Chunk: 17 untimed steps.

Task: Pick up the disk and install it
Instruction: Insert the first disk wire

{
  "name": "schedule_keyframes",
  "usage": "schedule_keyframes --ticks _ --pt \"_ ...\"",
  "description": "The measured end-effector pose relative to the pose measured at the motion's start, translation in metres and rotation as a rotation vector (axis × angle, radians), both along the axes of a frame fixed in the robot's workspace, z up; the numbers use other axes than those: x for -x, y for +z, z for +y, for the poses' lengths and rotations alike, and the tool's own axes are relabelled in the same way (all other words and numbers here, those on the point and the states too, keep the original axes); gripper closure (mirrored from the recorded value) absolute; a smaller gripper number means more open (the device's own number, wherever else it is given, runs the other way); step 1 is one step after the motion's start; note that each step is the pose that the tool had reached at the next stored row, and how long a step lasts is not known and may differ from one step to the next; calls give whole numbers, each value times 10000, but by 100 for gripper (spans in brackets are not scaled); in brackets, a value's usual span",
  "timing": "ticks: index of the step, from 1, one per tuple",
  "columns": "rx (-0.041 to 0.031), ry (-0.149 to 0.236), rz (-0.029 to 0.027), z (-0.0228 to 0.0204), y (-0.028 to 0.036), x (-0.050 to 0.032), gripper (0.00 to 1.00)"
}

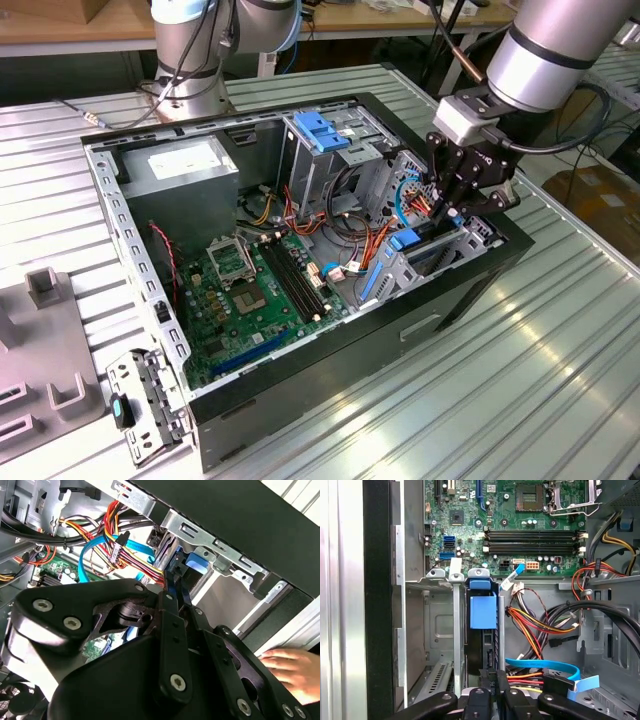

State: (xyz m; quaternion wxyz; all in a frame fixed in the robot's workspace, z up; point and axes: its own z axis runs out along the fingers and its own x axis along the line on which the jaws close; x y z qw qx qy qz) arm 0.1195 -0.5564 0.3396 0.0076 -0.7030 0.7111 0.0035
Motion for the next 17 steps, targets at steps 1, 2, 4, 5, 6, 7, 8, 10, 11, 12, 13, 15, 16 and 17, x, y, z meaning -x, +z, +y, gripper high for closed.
schedule_keyframes --ticks 1,2,4,5,6,7,8,10,11,12,13,15,16,17 --pt "0 0 0 0 0 0 83" --pt "-1 0 0 0 0 0 83" --pt "-4 -1 0 0 17 0 82" --pt "-1 0 -1 0 61 0 76" --pt "-1 -1 0 0 101 0 76" --pt "0 -1 -1 0 127 0 76" --pt "-3 -1 0 0 127 0 76" --pt "-3 0 -1 0 129 0 76" --pt "-1 0 0 0 131 0 77" --pt "-2 -1 -1 0 131 0 84" --pt "-1 0 0 0 132 0 89" --pt "-2 0 0 0 133 0 89" --pt "-2 0 0 0 133 0 89" --pt "-1 0 0 0 135 0 89"
